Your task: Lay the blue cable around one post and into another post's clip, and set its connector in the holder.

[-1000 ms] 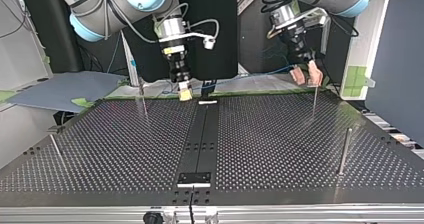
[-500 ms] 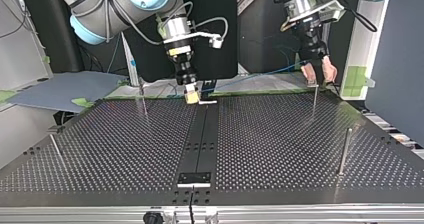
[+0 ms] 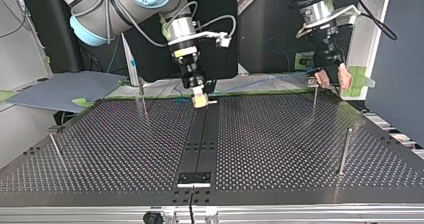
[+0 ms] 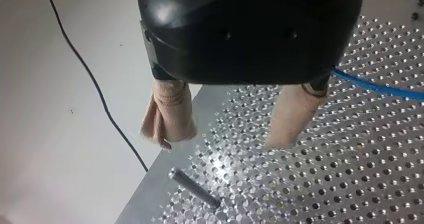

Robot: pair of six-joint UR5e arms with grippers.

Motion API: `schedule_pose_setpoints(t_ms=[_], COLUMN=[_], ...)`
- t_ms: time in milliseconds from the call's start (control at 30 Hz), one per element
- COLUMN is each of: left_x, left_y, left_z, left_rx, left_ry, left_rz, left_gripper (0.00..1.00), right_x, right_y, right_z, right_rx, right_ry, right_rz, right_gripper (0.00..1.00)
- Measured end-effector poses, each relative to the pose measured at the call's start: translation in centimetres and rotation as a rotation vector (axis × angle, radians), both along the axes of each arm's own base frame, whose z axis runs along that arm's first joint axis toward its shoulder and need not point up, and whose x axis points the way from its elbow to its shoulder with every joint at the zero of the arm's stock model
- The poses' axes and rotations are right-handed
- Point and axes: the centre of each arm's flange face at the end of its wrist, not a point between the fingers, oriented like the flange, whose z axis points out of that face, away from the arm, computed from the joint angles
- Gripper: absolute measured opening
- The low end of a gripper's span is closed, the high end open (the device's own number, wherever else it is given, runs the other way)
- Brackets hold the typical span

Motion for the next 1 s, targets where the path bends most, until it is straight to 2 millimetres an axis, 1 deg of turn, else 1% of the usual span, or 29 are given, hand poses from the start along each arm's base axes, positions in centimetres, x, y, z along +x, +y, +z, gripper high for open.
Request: schedule_pose_setpoints(t_ms=[533, 700, 833, 1000], left_x=[3.5, 5.4, 6.7, 8.5], left_y=[3.2, 4.6, 5.6, 6.9], left_z=[4.6, 5.8, 6.6, 7.4], left_rx=[-0.081, -0.097, -0.097, -0.097], left_ry=[-0.026, -0.039, -0.054, -0.062], left_rz=[-0.006, -0.008, -0.009, -0.009], left_gripper=[1.0, 1.0, 1.0, 1.0], right_x=[1.6, 2.3, 3.0, 4.2], right_y=[0.5, 0.8, 0.8, 0.6], right_z=[2.1, 2.6, 2.5, 1.7], right_rx=[-0.038, -0.048, -0.048, -0.04], right_ry=[-0.051, -0.066, -0.068, -0.059], right_rz=[0.051, 0.07, 0.08, 0.09], right_gripper=[0.04, 0.04, 0.04, 0.04])
